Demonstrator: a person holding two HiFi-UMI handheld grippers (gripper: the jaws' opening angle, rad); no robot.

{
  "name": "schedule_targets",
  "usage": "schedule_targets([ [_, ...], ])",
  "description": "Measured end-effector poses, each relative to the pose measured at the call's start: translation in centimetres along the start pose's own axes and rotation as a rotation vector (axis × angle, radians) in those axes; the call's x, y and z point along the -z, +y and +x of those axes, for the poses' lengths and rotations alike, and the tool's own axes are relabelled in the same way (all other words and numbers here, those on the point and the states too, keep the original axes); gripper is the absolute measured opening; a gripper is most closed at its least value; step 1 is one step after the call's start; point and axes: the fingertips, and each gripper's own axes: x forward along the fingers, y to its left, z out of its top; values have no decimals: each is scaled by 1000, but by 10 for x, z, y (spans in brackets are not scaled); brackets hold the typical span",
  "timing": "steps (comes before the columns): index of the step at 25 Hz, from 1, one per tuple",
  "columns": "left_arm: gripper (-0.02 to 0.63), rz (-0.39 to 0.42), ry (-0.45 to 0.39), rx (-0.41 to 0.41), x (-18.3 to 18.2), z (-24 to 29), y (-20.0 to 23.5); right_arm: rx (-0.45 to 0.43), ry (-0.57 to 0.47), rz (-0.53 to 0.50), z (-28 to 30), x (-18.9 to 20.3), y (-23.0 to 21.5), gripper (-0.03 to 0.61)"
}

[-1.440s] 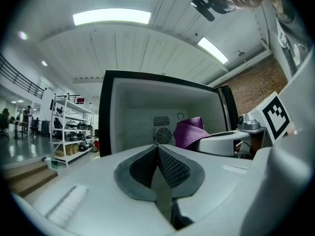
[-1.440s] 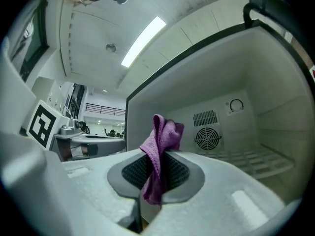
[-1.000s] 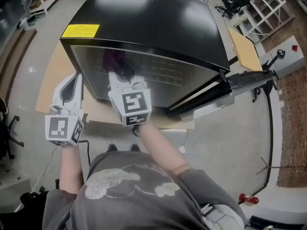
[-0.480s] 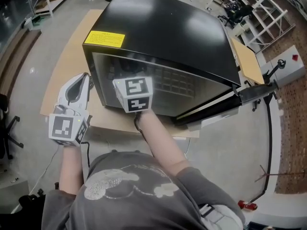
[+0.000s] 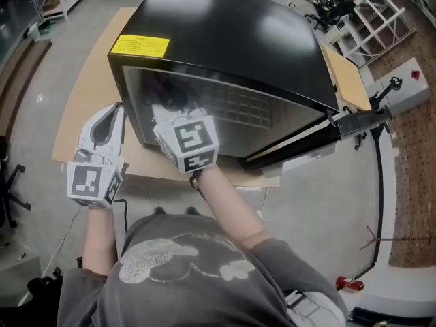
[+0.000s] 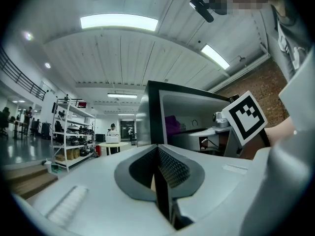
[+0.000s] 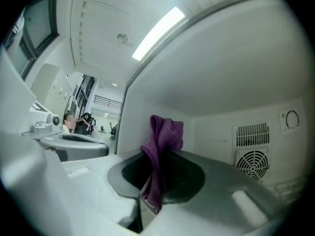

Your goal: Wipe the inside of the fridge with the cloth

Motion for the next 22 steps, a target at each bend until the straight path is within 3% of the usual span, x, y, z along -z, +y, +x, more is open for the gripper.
schedule_targets([
  [14, 17, -31, 33, -17, 17, -17, -21, -146, 6, 57, -48, 9, 58, 40],
  [22, 17, -36, 27, -10, 17, -15, -28, -82, 46, 94, -49, 18, 32, 40],
])
